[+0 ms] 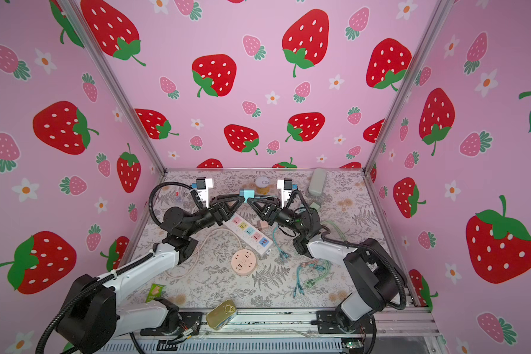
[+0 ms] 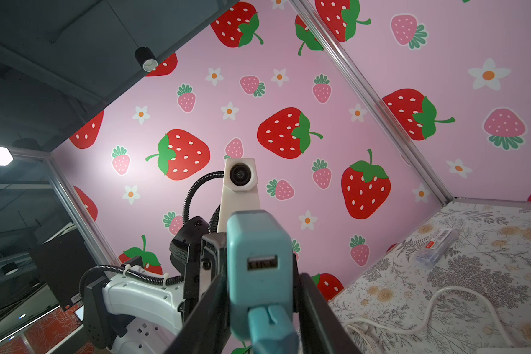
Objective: Insert the plug
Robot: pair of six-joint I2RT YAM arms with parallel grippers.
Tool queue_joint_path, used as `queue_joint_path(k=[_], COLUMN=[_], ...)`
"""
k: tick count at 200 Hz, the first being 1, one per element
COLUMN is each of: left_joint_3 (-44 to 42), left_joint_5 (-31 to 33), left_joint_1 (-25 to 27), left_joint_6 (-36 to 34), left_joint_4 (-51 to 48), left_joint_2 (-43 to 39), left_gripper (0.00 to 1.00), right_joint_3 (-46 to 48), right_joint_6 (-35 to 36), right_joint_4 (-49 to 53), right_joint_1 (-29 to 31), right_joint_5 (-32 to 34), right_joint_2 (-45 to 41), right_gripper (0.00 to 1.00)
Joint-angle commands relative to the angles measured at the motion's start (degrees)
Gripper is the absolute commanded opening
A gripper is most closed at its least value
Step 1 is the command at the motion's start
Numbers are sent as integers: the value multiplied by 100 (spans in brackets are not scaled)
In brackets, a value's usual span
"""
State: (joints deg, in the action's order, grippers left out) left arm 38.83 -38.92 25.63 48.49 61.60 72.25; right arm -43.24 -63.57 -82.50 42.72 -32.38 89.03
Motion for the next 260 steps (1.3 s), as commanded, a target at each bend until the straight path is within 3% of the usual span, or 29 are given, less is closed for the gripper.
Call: queue_joint_path(k=[1,83,125,140,168,232,260], left_joint_3=[-99,-148,-112,-121,-156,-200,-194], left_joint_5=[-20,95,138,192,281,165,454], left_joint_1=[58,58,-22,-57,-124,-659,-739], left_joint_6=[176,148,-206,-320,-508,-801,-1156], left_joint_4=[478,459,-391,-675,-1154,-2456,-3395], left_joint_2=[116,224,-147,-321,-576,-1187,-1459], left_gripper=[0,0,23,40,54,65,69], right_joint_3=[-256,-351,-369,-369,-370,-826,-1361], right_joint_6=[-191,-115,383,648,1033,2154,2822], right_joint_4=[-942,-809,84,500,1187,3338,4542], right_joint_1=[-27,-33,-27,-27,-36,-70,-130], right_joint_5=[-87,-183,-151,-139,-58,248,287], right_joint_2=[-88,-152,-406,-543,-775,-1191,-1117], right_gripper=[39,17,12,11,9,8,8])
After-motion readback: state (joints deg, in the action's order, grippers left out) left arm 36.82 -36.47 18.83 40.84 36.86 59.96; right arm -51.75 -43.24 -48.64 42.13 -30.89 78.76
